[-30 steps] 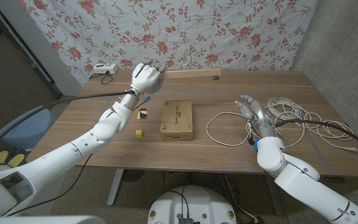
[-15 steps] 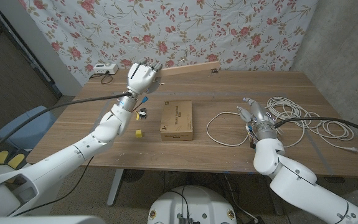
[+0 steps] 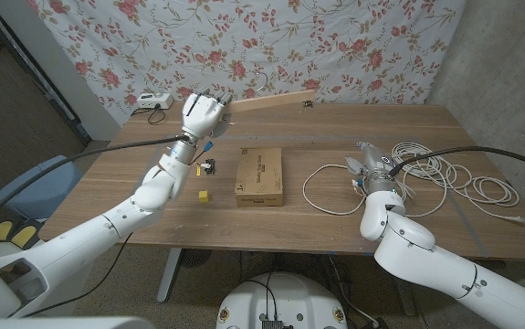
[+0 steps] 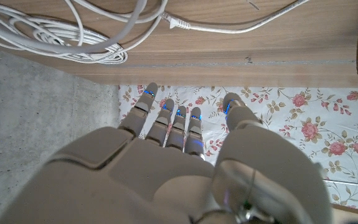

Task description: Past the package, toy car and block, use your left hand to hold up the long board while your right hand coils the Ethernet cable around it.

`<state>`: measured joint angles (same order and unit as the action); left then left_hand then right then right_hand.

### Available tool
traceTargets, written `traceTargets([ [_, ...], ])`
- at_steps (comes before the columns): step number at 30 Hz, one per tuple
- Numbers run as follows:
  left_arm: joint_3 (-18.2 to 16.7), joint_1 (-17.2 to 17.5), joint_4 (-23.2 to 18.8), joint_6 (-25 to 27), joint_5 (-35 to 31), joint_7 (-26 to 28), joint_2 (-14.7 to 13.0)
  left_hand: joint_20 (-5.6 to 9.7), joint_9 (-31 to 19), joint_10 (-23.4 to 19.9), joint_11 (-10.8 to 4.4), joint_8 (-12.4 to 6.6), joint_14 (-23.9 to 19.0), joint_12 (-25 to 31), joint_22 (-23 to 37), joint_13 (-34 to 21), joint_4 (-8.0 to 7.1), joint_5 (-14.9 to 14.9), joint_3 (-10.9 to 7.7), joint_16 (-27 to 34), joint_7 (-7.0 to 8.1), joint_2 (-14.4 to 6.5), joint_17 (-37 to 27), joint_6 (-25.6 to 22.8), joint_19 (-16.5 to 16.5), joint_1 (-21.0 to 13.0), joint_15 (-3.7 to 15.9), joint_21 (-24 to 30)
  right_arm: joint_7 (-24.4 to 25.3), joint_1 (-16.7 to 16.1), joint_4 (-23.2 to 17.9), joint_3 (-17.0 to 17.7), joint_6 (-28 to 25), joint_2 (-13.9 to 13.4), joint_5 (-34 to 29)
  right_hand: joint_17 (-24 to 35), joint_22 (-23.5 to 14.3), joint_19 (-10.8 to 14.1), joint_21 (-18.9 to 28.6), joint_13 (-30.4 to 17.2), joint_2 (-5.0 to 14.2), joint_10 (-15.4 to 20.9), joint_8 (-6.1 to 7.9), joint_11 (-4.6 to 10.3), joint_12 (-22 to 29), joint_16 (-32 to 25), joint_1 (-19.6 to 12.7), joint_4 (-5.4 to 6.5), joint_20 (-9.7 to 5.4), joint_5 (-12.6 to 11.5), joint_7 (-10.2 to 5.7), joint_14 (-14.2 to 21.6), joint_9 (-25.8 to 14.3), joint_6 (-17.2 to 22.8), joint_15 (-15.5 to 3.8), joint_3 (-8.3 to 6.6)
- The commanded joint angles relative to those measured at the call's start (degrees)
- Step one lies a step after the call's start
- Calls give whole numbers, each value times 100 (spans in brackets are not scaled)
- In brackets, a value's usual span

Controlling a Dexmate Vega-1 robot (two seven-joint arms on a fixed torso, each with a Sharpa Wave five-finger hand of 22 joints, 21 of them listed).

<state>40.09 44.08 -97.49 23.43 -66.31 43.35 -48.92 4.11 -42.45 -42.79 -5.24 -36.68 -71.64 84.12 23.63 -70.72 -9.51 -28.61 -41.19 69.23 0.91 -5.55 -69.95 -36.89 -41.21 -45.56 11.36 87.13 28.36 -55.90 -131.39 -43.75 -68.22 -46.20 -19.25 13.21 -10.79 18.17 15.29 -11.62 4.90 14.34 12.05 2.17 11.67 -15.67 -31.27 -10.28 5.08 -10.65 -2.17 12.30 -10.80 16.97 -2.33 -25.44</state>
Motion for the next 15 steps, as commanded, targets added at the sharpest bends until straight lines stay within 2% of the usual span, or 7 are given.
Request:
traceTargets([
  [1, -112, 208, -499, 428, -349, -981, -231, 101, -1, 14, -4, -52, -14, 73, -20, 10, 3, -35, -65, 10, -7, -316, 42, -17, 16, 274, -20, 33, -406, 858, 690, -633, -151, 30, 16, 4, -19, 37, 20, -17, -24, -13, -27, 73, -13, 7, -152, -24, -71, -69, -73, -30, -28, -17, -171, 31],
  [10, -168, 319, -735, 546, -661, -1144, -221, 122, 11, 24, -35, -83, -6, 153, -38, -1, 14, -50, -77, 32, -1, -309, 8, -21, 10, 291, 10, 57, -709, 1191, 928, -970, -267, -25, 14, 12, -15, 51, 5, -24, -168, 75, 44, 144, 24, 14, -430, -25, -160, -157, -168, -50, -35, 136, -250, 71],
  [15, -195, 344, -813, 507, -761, -1145, -195, 131, 23, 29, -50, -100, -21, 205, -68, -2, 16, -57, -83, 41, 4, -307, 12, -22, 4, 305, 11, 59, -885, 1426, 1074, -1255, -520, -25, 4, 50, -17, 40, -15, -37, -345, 200, 108, 232, 67, -35, -551, 24, -263, -215, -268, 20, -42, 328, -367, 195],
])
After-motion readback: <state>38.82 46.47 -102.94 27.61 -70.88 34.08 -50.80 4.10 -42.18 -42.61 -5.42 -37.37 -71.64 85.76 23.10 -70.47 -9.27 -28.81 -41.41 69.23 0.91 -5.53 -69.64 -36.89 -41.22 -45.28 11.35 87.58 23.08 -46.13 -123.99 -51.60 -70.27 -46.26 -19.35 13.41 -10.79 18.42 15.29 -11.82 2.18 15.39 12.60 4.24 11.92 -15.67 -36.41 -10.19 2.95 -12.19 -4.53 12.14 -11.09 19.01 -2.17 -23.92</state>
